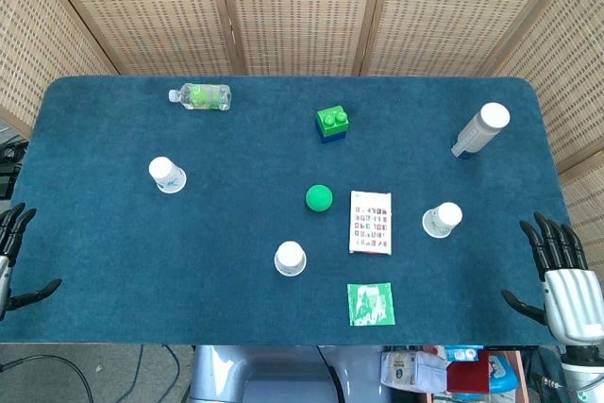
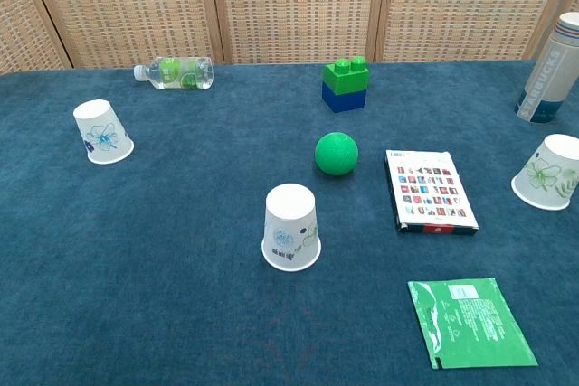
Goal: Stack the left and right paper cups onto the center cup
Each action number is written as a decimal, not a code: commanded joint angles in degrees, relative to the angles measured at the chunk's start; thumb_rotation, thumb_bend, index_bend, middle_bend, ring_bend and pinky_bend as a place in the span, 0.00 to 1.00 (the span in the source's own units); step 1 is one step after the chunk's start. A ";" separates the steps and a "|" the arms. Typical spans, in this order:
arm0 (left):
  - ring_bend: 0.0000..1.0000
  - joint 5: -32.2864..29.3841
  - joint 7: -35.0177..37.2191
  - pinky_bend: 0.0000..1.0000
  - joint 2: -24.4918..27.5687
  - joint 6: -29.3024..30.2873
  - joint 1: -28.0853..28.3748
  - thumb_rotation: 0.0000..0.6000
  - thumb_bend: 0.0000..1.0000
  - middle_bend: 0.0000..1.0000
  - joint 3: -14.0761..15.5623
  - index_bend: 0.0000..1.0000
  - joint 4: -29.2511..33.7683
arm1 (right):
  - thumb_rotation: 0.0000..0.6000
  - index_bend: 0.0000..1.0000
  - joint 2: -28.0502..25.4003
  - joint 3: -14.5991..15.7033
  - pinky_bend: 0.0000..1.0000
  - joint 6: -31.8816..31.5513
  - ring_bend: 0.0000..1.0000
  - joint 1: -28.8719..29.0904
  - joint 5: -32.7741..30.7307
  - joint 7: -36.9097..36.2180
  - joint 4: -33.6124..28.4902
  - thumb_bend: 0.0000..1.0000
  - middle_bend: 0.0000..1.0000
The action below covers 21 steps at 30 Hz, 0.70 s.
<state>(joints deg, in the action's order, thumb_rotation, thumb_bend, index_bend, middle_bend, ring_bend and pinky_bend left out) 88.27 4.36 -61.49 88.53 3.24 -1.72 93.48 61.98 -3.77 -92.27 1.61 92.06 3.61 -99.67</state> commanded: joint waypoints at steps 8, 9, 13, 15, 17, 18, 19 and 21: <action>0.00 -0.05 -1.21 0.00 -0.27 -0.17 0.05 1.00 0.05 0.00 0.02 0.00 0.16 | 1.00 0.04 -0.31 0.49 0.00 1.37 0.00 0.19 -0.27 1.35 -1.13 0.00 0.00; 0.00 -0.26 -1.21 0.00 -0.29 -0.15 0.06 1.00 0.05 0.00 -0.13 0.00 0.25 | 1.00 0.04 -0.14 0.07 0.00 1.83 0.00 0.71 -0.47 0.57 -0.85 0.00 0.00; 0.00 -1.22 -1.13 0.00 -0.50 -0.85 0.49 1.00 0.05 0.00 -0.71 0.00 -0.10 | 1.00 0.04 0.47 -2.08 0.00 7.17 0.00 4.65 -2.64 -2.03 1.92 0.00 0.00; 0.00 -1.89 -1.14 0.00 -0.72 -1.76 0.95 1.00 0.05 0.00 -0.99 0.00 -0.41 | 1.00 0.05 0.85 -3.31 0.00 11.49 0.00 7.57 -4.20 -2.75 3.81 0.00 0.00; 0.00 -2.64 -1.16 0.00 -0.92 -2.53 1.40 1.00 0.05 0.00 -1.40 0.00 -0.63 | 1.00 0.06 1.30 -4.19 0.00 16.67 0.00 10.62 -6.00 -3.82 5.55 0.00 0.01; 0.00 -3.11 -1.21 0.00 -1.09 -2.86 1.67 1.00 0.05 0.00 -1.74 0.00 -0.66 | 1.00 0.07 1.74 -4.75 0.00 20.27 0.00 12.67 -7.34 -5.20 6.76 0.00 0.01; 0.00 -3.19 -1.25 0.00 -1.20 -2.94 1.81 1.00 0.05 0.00 -1.88 0.00 -0.70 | 1.00 0.08 2.12 -5.06 0.00 22.56 0.00 13.90 -8.28 -6.28 7.62 0.00 0.03; 0.00 -3.31 -1.66 0.00 -1.52 -2.91 1.97 1.00 0.05 0.00 -2.10 0.00 -0.99 | 1.00 0.09 3.31 -5.62 0.00 26.98 0.00 16.33 -10.21 -8.37 10.04 0.01 0.05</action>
<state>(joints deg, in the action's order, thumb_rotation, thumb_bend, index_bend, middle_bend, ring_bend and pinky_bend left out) 85.06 2.87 -62.86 85.63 5.12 -3.71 92.64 63.42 -7.47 -73.34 12.46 85.91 -0.82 -94.10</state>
